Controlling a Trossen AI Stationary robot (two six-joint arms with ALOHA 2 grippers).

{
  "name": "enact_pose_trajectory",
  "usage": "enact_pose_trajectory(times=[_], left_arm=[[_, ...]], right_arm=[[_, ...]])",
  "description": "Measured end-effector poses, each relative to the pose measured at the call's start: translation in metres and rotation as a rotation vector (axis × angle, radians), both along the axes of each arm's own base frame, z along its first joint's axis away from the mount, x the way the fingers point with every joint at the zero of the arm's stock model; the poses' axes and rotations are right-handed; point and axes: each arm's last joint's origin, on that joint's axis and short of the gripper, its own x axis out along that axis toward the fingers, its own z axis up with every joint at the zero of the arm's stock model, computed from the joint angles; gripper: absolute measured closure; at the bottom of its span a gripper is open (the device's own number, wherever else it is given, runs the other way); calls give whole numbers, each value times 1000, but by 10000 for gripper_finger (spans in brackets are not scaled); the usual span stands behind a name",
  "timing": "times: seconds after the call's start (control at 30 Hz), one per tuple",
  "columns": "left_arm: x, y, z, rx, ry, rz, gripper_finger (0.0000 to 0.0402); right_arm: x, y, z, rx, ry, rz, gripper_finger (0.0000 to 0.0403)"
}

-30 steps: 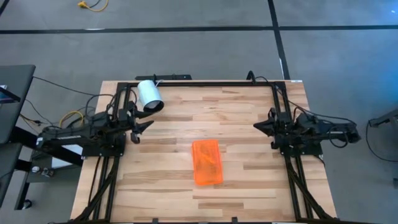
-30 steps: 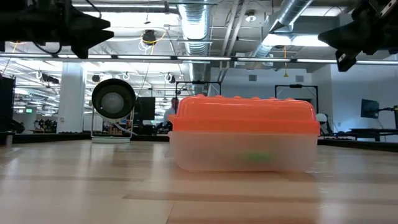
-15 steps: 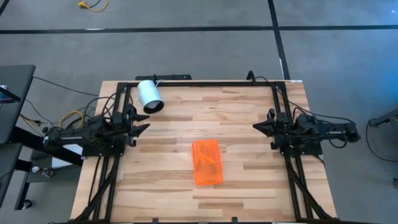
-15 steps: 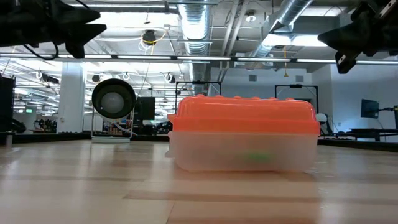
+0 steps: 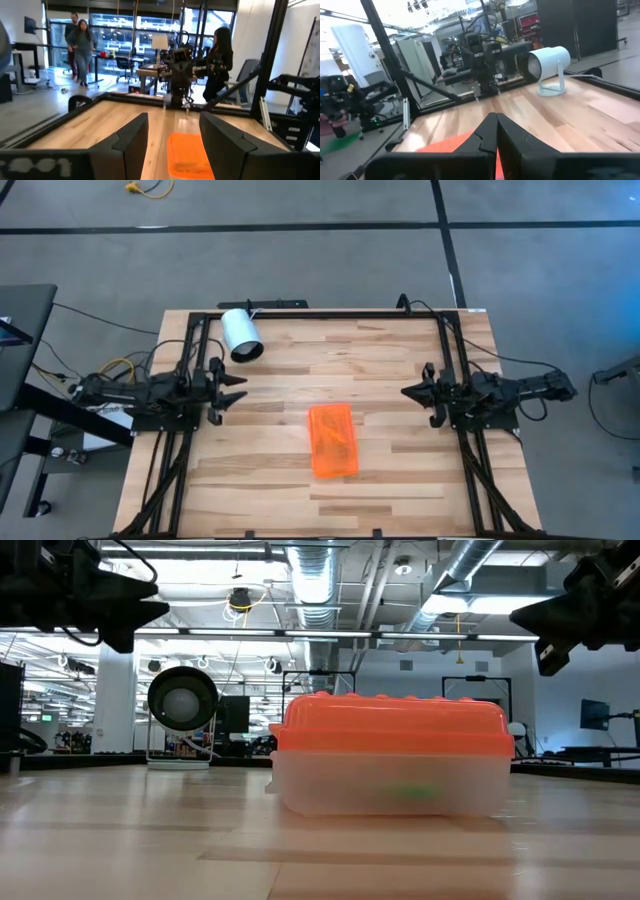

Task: Pick & place school supplies into a supply box
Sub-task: Return to Home Position

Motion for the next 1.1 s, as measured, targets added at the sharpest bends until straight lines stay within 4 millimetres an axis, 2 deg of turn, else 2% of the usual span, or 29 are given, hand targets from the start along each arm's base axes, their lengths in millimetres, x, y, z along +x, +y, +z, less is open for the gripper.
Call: enact_pose_trajectory(times=[0.23, 0.57, 0.93, 1.1], left_arm=[[0, -1, -3, 31, 31, 1, 233], [2, -5, -12, 5, 118, -150, 233], [1, -5, -6, 256, 69, -100, 233], [1, -5, -7, 296, 74, -96, 233]], right_arm=[[0, -1, 0, -5, 1, -11, 403], [0, 0, 0, -7, 4, 10, 403], [0, 1, -1, -9, 8, 36, 403], [0, 3, -1, -9, 8, 53, 403]])
